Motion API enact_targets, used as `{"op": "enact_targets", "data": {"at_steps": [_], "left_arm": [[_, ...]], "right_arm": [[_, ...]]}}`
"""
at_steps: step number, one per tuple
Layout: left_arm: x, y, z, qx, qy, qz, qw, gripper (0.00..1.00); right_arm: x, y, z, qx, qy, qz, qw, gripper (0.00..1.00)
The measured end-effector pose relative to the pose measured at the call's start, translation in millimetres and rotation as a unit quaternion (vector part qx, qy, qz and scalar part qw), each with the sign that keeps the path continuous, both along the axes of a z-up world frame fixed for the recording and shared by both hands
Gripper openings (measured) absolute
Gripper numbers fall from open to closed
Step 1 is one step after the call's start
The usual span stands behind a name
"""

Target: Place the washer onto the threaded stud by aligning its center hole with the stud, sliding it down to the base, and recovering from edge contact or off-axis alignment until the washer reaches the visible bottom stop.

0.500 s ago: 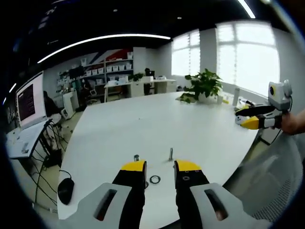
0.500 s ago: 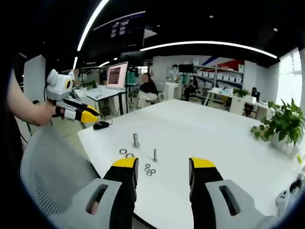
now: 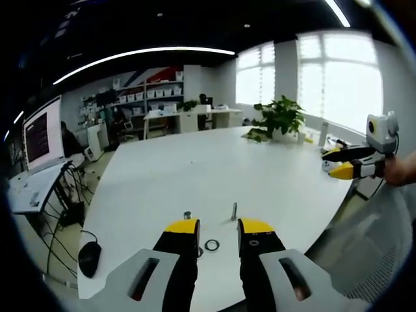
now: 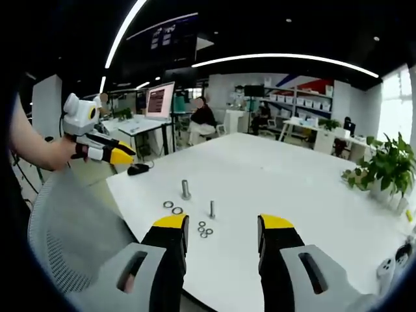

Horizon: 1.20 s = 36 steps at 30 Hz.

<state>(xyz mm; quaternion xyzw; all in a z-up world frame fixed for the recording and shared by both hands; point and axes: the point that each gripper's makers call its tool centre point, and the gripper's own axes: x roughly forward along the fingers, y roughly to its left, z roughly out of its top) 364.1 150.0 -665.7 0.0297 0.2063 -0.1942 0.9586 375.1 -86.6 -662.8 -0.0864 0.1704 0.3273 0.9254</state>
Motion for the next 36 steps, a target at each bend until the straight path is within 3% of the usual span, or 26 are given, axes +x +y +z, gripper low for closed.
{"op": "enact_targets", "data": {"at_steps": [10, 24, 36], "left_arm": [[0.4, -1, -2.5, 0.0, 0.004, -0.003, 1.0, 0.21], [-1.3, -2, -9.4, 0.011, 0.019, -0.009, 0.9997, 0.21], [-1.3, 0, -11.0, 0.012, 0.021, -0.007, 0.9997, 0.21]], "right_arm": [[0, 0, 0.1, 0.001, 0.0, 0.0, 1.0, 0.45], [-8, 13, -7.4, -0.015, 0.015, 0.032, 0.9993, 0.44], [-7, 11, -8.1, -0.015, 0.017, 0.025, 0.9994, 0.43]]}}
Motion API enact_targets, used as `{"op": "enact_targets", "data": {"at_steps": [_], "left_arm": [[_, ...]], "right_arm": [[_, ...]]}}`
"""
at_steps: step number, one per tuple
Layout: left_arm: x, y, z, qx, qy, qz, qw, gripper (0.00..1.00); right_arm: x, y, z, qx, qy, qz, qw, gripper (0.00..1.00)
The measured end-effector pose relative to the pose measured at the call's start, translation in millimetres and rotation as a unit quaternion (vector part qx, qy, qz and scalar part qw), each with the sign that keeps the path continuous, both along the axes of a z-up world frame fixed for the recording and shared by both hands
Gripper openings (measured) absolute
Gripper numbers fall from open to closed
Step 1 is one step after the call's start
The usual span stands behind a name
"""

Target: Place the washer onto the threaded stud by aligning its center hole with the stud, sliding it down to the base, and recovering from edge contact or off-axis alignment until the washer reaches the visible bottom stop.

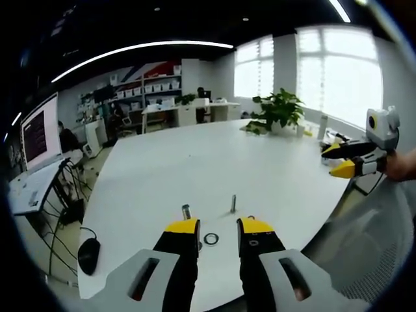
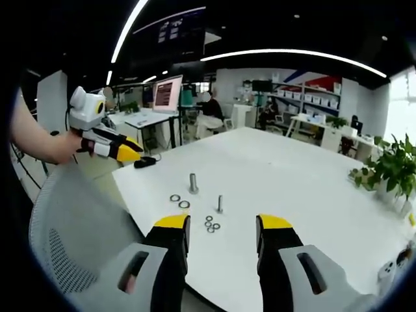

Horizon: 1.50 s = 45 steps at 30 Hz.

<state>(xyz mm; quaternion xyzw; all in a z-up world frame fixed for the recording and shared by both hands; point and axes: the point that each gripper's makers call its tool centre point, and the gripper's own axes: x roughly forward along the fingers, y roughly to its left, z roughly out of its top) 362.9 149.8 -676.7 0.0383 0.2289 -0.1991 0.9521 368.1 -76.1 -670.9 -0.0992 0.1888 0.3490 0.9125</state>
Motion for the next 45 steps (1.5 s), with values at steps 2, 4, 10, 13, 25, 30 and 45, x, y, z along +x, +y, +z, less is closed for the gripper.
{"op": "enact_targets", "data": {"at_steps": [2, 4, 10, 13, 25, 30, 45], "left_arm": [[-0.8, 0, -0.7, 0.0, 0.002, 0.001, 1.0, 0.21], [-0.9, 0, -1.1, 0.001, 0.004, 0.001, 1.0, 0.21], [-1.8, 2, -4.5, 0.008, 0.009, 0.002, 0.9999, 0.21], [-0.8, 4, -5.5, 0.009, 0.011, 0.006, 0.9999, 0.2], [-0.6, 6, -10.4, 0.016, 0.02, 0.006, 0.9997, 0.2], [-0.6, 8, -6.5, 0.011, 0.013, 0.012, 0.9998, 0.2], [1.1, 3, -12.2, 0.014, 0.032, 0.004, 0.9994, 0.2]], "right_arm": [[-1, 1, 0.0, 0.0, 0.001, 0.002, 1.0, 0.42], [-1, 1, -0.7, -0.001, 0.002, 0.003, 1.0, 0.42], [-2, 4, 0.2, -0.002, -0.001, 0.009, 1.0, 0.41], [-2, 4, 1.1, -0.002, -0.004, 0.009, 0.9999, 0.41], [0, 3, 0.8, 0.007, 0.002, 0.002, 1.0, 0.41], [-1, 3, 0.4, 0.006, 0.004, 0.003, 1.0, 0.4], [-3, 4, -0.1, 0.014, 0.013, 0.016, 0.9997, 0.41]]}}
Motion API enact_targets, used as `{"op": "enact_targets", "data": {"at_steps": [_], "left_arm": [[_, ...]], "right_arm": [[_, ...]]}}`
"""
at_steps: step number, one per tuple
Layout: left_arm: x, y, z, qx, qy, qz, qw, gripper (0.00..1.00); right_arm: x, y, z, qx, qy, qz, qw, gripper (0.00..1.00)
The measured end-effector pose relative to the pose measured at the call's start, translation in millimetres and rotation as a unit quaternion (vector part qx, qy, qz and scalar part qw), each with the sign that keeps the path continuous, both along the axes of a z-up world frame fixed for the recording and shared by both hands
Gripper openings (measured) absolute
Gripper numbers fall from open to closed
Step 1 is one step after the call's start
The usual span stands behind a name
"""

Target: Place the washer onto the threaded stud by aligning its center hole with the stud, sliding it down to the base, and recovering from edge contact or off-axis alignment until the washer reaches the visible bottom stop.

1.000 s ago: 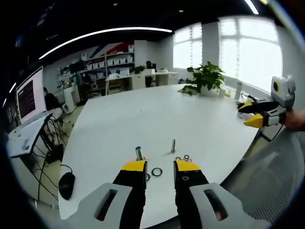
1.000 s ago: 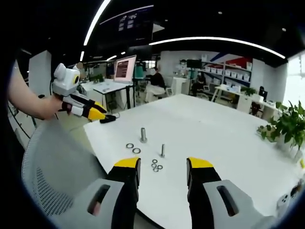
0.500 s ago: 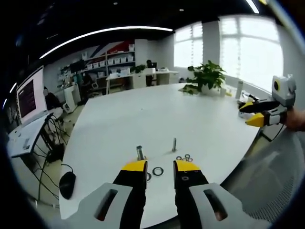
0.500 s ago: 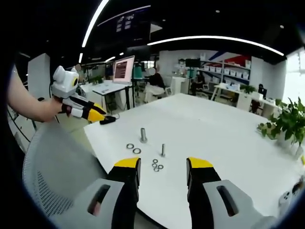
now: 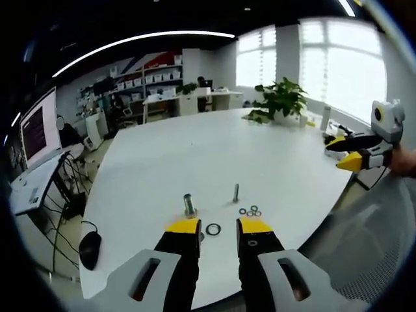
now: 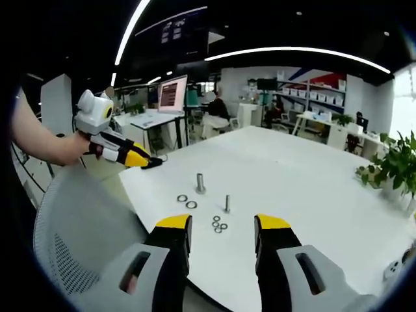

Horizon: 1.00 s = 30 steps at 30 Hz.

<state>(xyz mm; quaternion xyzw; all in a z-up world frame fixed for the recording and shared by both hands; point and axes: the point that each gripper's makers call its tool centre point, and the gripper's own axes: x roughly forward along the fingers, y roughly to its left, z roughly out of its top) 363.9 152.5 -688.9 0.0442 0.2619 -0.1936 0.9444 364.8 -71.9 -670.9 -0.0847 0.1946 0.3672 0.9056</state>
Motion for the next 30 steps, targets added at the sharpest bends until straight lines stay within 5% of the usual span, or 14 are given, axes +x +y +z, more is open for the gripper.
{"op": "enact_targets", "data": {"at_steps": [8, 11, 19, 22, 27, 30], "left_arm": [[4.3, -3, -5.5, -0.003, 0.019, -0.003, 0.9998, 0.22], [0.4, 0, -22.6, 0.038, 0.05, -0.014, 0.9979, 0.26], [10.3, -1, -51.5, 0.026, 0.118, -0.025, 0.9924, 0.3], [18.9, 8, -69.6, 0.058, 0.139, -0.038, 0.9878, 0.3], [33.4, 13, -83.0, 0.062, 0.157, -0.042, 0.9848, 0.31], [35.2, 13, -99.2, 0.068, 0.191, -0.054, 0.9778, 0.3]], "right_arm": [[4, -6, 2.7, 0.016, 0.004, -0.014, 0.9998, 0.41], [6, -7, 2.4, 0.022, 0.01, -0.02, 0.9995, 0.41], [6, -8, 3.3, 0.026, 0.007, -0.021, 0.9994, 0.41], [7, -9, 2.3, 0.027, 0.01, -0.025, 0.9993, 0.41], [7, -10, 1.3, 0.022, 0.009, -0.025, 0.9994, 0.4], [8, -10, 2.7, 0.022, 0.006, -0.026, 0.9994, 0.4]]}}
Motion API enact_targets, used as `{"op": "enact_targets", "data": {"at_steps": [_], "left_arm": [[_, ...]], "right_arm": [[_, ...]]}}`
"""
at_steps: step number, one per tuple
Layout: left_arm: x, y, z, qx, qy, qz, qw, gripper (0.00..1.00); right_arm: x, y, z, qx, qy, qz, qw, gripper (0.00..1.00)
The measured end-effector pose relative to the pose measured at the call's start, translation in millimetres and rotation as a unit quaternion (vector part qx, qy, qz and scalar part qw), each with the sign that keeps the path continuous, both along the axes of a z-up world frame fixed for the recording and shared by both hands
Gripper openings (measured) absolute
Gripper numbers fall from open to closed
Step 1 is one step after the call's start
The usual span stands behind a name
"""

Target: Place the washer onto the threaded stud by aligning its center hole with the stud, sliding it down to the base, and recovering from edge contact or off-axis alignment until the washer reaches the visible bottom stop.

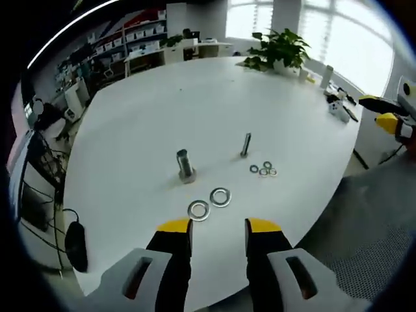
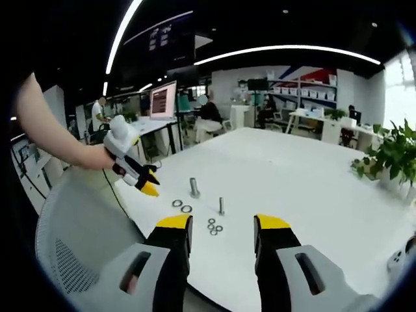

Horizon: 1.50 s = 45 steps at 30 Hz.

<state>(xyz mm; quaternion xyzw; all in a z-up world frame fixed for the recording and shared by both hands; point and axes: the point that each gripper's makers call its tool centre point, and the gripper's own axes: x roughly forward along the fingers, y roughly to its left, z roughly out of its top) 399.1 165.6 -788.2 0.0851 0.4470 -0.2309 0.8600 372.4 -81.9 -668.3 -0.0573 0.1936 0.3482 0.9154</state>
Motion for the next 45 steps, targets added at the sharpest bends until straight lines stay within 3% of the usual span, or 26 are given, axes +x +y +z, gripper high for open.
{"op": "enact_targets", "data": {"at_steps": [2, 6, 18, 30, 35, 45], "left_arm": [[-0.5, 1, -12.0, 0.016, 0.027, -0.015, 0.9994, 0.29], [11.1, 1, -19.4, 0.029, 0.027, -0.027, 0.9988, 0.27], [22.7, 7, -55.3, 0.071, 0.099, -0.074, 0.9898, 0.31], [32.4, 5, -68.4, 0.094, 0.118, -0.098, 0.9836, 0.3], [32.6, 7, -76.0, 0.118, 0.137, -0.133, 0.9745, 0.3], [39.2, 2, -77.5, 0.122, 0.14, -0.145, 0.9718, 0.29]], "right_arm": [[0, 0, 0.0, 0.0, -0.001, 0.0, 1.0, 0.4], [-1, 1, -1.2, -0.001, 0.002, 0.002, 1.0, 0.4], [1, -2, -5.8, -0.011, 0.009, -0.002, 0.9999, 0.4], [-1, -1, -8.7, -0.016, 0.014, 0.001, 0.9998, 0.4], [-1, -2, -10.1, -0.016, 0.018, 0.0, 0.9997, 0.4], [0, -4, -10.3, -0.013, 0.019, -0.006, 0.9997, 0.4]]}}
